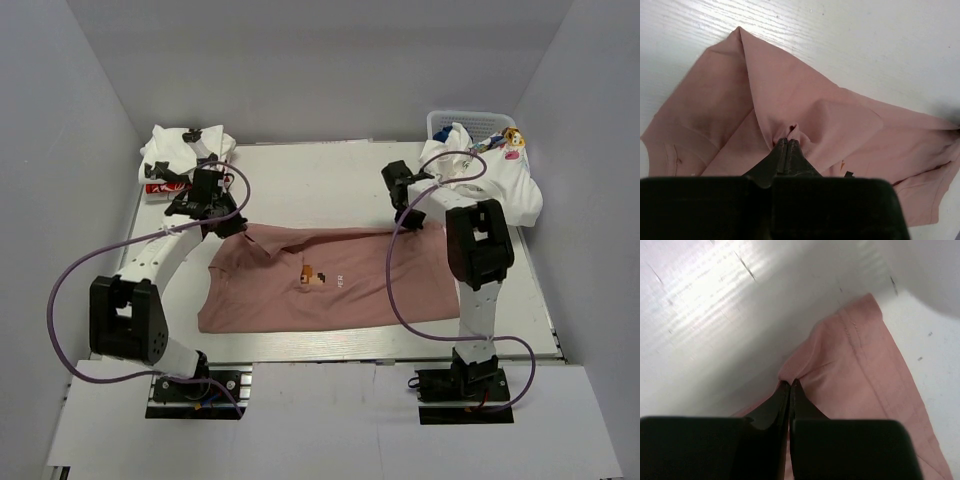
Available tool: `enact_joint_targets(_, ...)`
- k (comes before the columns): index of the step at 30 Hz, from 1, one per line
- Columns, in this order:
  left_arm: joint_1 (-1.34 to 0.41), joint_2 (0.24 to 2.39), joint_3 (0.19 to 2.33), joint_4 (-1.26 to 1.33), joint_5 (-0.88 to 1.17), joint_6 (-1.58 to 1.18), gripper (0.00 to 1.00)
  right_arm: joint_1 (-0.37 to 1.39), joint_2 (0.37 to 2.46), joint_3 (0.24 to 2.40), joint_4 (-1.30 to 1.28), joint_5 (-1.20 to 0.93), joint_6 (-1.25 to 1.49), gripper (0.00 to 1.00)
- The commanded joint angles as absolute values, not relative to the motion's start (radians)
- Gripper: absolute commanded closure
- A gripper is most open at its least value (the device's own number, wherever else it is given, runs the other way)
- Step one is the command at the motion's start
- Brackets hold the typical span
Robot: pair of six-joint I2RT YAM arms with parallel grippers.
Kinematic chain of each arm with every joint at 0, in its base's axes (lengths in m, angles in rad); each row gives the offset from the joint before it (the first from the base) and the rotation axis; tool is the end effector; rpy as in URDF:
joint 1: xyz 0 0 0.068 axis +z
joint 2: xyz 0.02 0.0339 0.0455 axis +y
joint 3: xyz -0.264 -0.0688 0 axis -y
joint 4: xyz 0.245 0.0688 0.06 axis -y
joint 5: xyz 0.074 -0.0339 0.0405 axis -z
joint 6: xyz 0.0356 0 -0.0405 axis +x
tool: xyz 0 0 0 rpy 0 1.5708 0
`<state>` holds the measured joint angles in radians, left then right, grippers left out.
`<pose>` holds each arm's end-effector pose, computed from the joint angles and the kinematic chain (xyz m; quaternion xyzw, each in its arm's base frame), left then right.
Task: Fold and stack the t-shirts
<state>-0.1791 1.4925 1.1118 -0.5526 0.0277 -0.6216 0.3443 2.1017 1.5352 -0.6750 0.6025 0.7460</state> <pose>0.3091 -0.0570 0.2533 -0.2041 0.9273 -0.1342 0.2834 0.4078 0.1248 0.1625 0.2356 0.9134 -0.1691 0.2856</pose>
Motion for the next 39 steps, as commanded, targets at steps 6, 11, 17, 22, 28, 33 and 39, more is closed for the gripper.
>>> enact_joint_targets(6, -0.184, 1.302, 1.028, -0.612, 0.041, -0.684, 1.0, 0.374, 1.83, 1.316, -0.618, 0.618, 0.713, 1.0)
enact_joint_targets(11, -0.184, 1.2, 0.899, -0.672, 0.066, -0.726, 1.0, 0.416, 1.692, 1.187, -0.578, 0.633, 0.721, 1.0)
enact_joint_targets(17, -0.184, 0.987, 0.738, -0.778, 0.106, -0.761, 1.0, 0.462, 1.58, 1.045, -0.615, 0.696, 0.802, 1.0)
enact_joint_targets(22, -0.184, 0.85, 0.588, -0.842, 0.214, -0.772, 0.88, 0.489, 1.453, 0.85, -0.592, 0.689, 0.934, 0.96)
enact_joint_targets(28, -0.184, 0.741, 0.566, -0.942, 0.261, -0.762, 0.1, 0.482, 1.279, 0.739, -0.546, 0.66, 0.989, 0.3)
enact_joint_targets(33, -0.184, 0.802, 0.633, -0.808, 0.21, -0.75, 0.0, 0.482, 1.155, 0.738, -0.491, 0.653, 0.94, 0.1)
enact_joint_targets(39, -0.184, 1.101, 0.707, -0.562, 0.21, -0.727, 0.0, 0.468, 1.21, 0.785, -0.453, 0.672, 0.861, 0.1)
